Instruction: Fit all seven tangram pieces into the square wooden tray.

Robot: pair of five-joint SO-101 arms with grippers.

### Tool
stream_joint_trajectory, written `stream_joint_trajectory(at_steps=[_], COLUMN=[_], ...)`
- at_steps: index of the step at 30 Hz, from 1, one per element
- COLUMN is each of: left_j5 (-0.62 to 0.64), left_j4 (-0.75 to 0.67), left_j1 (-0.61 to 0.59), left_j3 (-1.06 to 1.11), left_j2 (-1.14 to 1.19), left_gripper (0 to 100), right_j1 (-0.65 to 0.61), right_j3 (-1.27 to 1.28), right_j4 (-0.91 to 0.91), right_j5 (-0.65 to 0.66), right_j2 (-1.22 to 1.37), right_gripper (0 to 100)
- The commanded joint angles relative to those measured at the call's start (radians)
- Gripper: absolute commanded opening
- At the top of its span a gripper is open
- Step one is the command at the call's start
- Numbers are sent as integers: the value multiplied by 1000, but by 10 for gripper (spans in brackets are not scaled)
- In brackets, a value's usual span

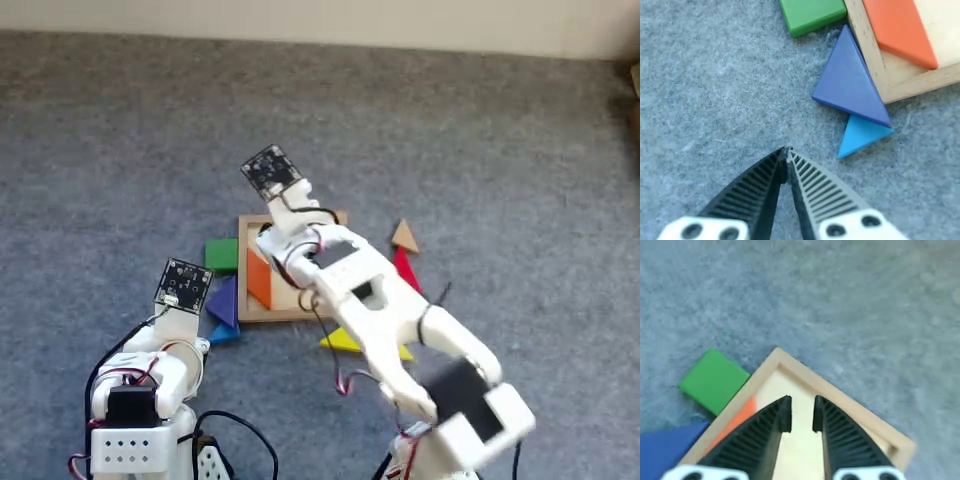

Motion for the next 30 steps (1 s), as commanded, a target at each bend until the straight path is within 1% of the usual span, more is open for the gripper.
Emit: stream_joint_trajectory(at_steps=[1,2,4,7,10,13,15,20,22,25,27,30], left_j5=[-6,-6,-6,-6,-6,-6,-6,-6,-6,-6,-6,-6], left_j4=[8,8,8,8,8,8,8,8,8,8,8,8], left_j1=[19,19,19,19,19,19,19,19,19,19,19,19], left_j3=[19,19,19,19,19,19,19,19,19,19,19,19], left_j2=[-27,-27,-27,-27,-27,-27,-27,-27,-27,-27,-27,-27], left_gripper=[7,7,7,7,7,7,7,7,7,7,7,7], right_j1=[50,67,110,173,206,232,254,328,332,332,332,334], right_j3=[81,107,150,153,154,154,154,162,159,154,111,21], right_j4=[21,68,222,443,608,734,769,780,780,776,777,782], right_j5=[9,9,9,9,9,14,12,8,-6,-78,-89,-91], right_j2=[-236,-291,-398,-535,-625,-648,-647,-636,-593,-475,-381,-252], right_gripper=[80,80,80,80,84,85,98,237,252,256,259,303])
